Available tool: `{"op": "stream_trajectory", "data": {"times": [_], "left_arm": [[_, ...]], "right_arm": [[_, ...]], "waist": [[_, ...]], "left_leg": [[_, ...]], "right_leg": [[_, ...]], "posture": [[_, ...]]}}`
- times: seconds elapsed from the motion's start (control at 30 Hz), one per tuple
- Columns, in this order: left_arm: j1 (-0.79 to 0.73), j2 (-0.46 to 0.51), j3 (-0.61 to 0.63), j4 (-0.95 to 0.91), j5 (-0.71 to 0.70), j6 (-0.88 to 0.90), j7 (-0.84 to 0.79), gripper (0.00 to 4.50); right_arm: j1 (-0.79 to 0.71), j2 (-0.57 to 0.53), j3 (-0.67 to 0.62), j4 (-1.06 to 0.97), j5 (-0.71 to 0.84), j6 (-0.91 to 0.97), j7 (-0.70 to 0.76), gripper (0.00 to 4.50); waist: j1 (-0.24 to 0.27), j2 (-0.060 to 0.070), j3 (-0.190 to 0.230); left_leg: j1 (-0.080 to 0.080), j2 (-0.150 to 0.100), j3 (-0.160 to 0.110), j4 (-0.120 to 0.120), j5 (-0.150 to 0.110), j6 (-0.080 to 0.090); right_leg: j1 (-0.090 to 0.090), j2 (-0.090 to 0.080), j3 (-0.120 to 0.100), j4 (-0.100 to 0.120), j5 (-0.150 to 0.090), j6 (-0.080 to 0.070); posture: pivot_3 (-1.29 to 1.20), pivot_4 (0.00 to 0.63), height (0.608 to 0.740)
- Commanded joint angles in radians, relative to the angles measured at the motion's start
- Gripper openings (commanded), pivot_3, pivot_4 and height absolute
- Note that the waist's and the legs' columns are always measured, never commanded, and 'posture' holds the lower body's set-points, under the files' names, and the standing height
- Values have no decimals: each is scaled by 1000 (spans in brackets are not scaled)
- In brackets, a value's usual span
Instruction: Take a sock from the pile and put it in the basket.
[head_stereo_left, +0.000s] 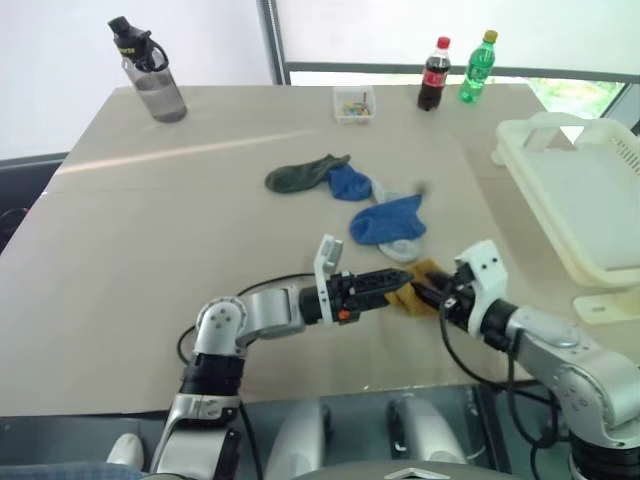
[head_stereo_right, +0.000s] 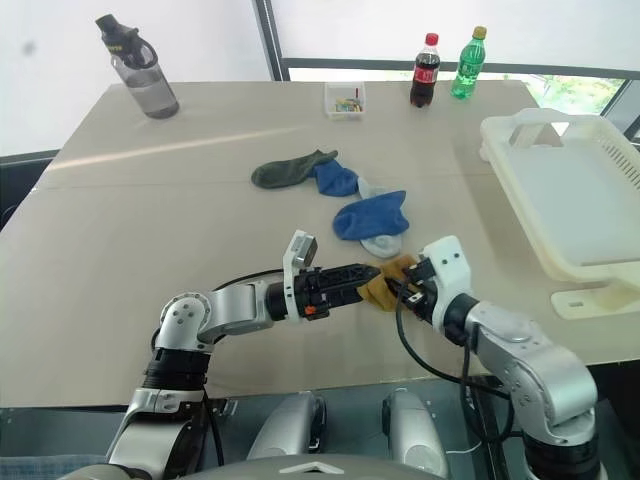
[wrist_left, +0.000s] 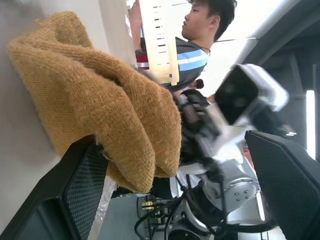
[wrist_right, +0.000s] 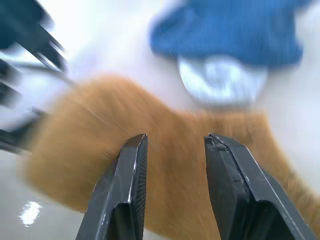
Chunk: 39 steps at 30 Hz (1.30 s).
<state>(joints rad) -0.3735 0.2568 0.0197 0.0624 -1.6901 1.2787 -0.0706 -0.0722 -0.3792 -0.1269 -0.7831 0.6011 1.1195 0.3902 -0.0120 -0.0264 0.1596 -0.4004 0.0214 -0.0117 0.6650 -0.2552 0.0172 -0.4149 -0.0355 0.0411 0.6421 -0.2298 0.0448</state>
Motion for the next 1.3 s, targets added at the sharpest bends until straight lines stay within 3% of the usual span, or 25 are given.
{"op": "stream_trajectory", "data": {"times": [0.03, 0.37, 0.93, 1.13, 1.3], "left_arm": [[-13, -9, -3, -4, 2, -3, -31, 4500], [-71, -34, -25, 27, 141, 3, -144, 4500], [-225, -122, -46, 157, 420, 19, -385, 4500], [-245, -142, -33, 175, 472, 30, -427, 4500], [-249, -157, -21, 178, 506, 46, -449, 4500]], "right_arm": [[5, -35, -99, -43, 75, -4, 33, 1807], [154, -247, -301, -20, 156, -157, 226, 1807], [257, -298, -317, -34, 153, -340, 243, 1807], [222, -347, -256, 116, -38, -383, 154, 1807], [115, -332, -111, 293, -180, -424, 104, 1807]], "waist": [[1, 0, 0], [1, 0, 3], [2, -1, 6], [2, -2, 7], [0, -2, 9]], "left_leg": [[0, 0, 0, 0, 0, 0], [-1, -1, 1, 0, 0, 0], [-1, -1, 1, 0, 0, 0], [-1, -1, 2, 0, 0, 0], [-1, -1, 2, 0, 0, 0]], "right_leg": [[0, 0, 0, 0, 0, 0], [0, 0, 0, -1, -2, 3], [0, 0, 0, -1, -2, 3], [0, 0, 0, -1, -2, 3], [0, 0, 0, -1, -1, 3]], "posture": [[0, 150, 740], [0, 150, 740], [0, 150, 740], [0, 150, 740], [0, 150, 740]]}}
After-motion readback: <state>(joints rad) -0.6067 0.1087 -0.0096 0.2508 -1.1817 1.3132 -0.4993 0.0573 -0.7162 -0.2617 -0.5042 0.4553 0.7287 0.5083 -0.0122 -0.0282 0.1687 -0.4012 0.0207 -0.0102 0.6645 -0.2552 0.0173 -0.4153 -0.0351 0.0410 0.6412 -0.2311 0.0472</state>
